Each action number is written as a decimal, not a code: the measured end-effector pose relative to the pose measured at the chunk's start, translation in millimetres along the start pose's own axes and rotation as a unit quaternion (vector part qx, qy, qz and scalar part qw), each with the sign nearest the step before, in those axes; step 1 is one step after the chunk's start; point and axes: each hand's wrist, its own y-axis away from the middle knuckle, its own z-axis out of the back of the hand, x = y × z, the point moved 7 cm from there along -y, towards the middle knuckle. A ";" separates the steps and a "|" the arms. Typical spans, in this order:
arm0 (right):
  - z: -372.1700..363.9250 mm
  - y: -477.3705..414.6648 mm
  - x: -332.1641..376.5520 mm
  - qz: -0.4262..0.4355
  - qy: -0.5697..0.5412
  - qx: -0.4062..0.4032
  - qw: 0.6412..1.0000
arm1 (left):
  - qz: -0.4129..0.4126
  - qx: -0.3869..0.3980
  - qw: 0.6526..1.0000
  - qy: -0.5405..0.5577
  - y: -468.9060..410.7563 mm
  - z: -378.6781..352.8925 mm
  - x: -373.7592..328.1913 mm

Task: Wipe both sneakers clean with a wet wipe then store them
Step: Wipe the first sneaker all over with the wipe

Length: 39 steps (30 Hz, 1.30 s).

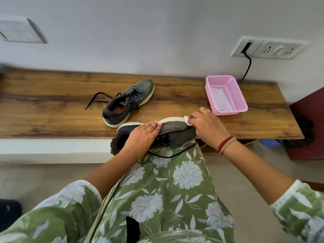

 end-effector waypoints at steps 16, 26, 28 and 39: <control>-0.3 -3.6 -29.5 -0.094 -0.067 -0.002 0.993 | 0.009 -0.006 1.000 0.015 2.4 0.5 1.5; -22.3 -11.0 -0.5 -0.041 -0.139 0.048 0.988 | 0.013 -0.014 0.999 0.037 3.6 2.0 1.5; -19.0 1.6 -20.1 -0.066 -0.172 0.052 0.981 | 0.009 -0.021 0.998 0.061 0.7 5.2 5.0; -34.4 -69.8 49.1 0.039 -0.120 0.177 0.976 | 0.008 -0.032 0.996 0.082 6.8 -3.9 3.9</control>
